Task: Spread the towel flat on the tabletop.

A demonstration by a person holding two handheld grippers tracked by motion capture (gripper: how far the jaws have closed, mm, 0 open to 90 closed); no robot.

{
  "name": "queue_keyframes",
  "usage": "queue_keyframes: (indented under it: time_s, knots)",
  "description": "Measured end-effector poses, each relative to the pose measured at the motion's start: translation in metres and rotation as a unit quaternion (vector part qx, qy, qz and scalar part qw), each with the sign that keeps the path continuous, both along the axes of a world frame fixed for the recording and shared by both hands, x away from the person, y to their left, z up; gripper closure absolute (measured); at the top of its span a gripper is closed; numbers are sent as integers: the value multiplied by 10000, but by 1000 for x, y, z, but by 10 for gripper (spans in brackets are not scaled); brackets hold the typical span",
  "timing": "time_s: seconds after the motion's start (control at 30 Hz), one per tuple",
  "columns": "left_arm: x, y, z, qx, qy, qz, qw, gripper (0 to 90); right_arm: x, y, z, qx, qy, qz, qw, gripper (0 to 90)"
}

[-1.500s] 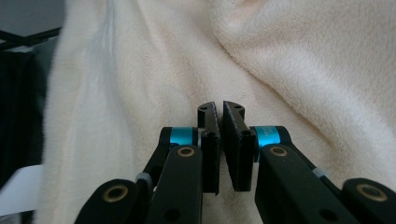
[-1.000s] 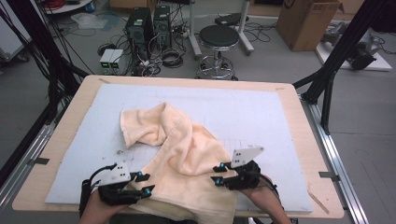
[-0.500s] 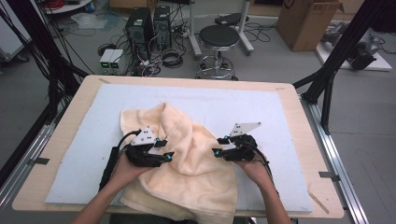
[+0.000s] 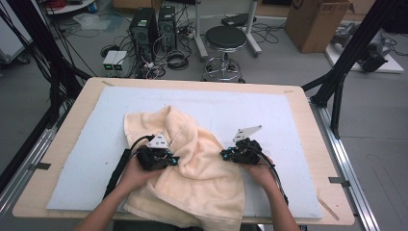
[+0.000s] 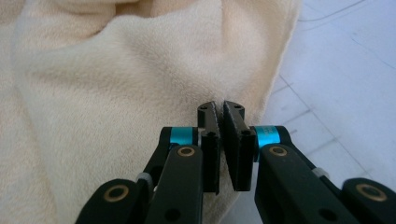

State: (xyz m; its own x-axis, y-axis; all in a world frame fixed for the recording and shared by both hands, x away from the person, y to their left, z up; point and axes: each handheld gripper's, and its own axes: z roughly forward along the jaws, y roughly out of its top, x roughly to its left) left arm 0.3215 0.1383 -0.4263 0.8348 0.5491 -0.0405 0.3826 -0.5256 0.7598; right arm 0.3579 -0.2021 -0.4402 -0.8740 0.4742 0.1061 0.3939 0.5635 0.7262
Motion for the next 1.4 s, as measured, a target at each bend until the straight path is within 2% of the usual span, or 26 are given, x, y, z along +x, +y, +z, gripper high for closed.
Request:
queue_keyframes:
  time_s: [0.13,0.23,0.33,0.47,0.6,0.63,0.7,0.77,0.83,0.93,1.03,1.1,1.17,1.3,1.4]
  knots:
    - [-14,11,5,-129,-146,168,9997,832,-10,-14,7,9,-116,-45,9999,867]
    - [-24,18,4,-322,-61,262,9991,833,-20,-27,11,52,-148,-78,9998,867]
    - [-35,19,4,-450,-74,306,9985,836,-32,-35,11,-4,-150,-96,9998,867]
    - [-51,22,5,-460,-15,235,9987,838,-51,-38,15,7,-234,-5,9997,867]
    - [-66,29,5,-458,115,155,9988,836,-68,-37,17,88,-178,210,9996,856]
    - [-69,31,6,-455,142,106,9988,831,-70,-35,17,124,-132,299,9994,837]
    - [-70,34,9,-557,182,67,9983,794,-72,-32,22,230,-219,335,9989,748]
    - [-69,35,17,-722,174,75,9972,708,-69,-30,29,449,-296,294,9981,680]
    - [-65,34,26,-745,49,80,9972,643,-63,-27,36,584,-367,230,9974,656]
    - [-54,27,44,-912,-166,129,9956,581,-47,-17,44,647,-466,142,9967,621]
    - [-39,15,56,-919,-315,119,9952,551,-31,-5,46,554,-534,42,9970,608]
    - [-28,5,59,-893,-362,128,9953,535,-20,4,43,544,-481,31,9974,601]
    - [-17,-5,58,-659,-453,133,9967,535,-11,11,38,481,-434,-9,9979,597]
    - [3,-20,42,-398,-264,189,9987,517,4,22,24,362,-320,-88,9988,578]
    - [13,-26,30,-256,-97,344,9990,486,13,29,13,300,-157,-89,9994,572]
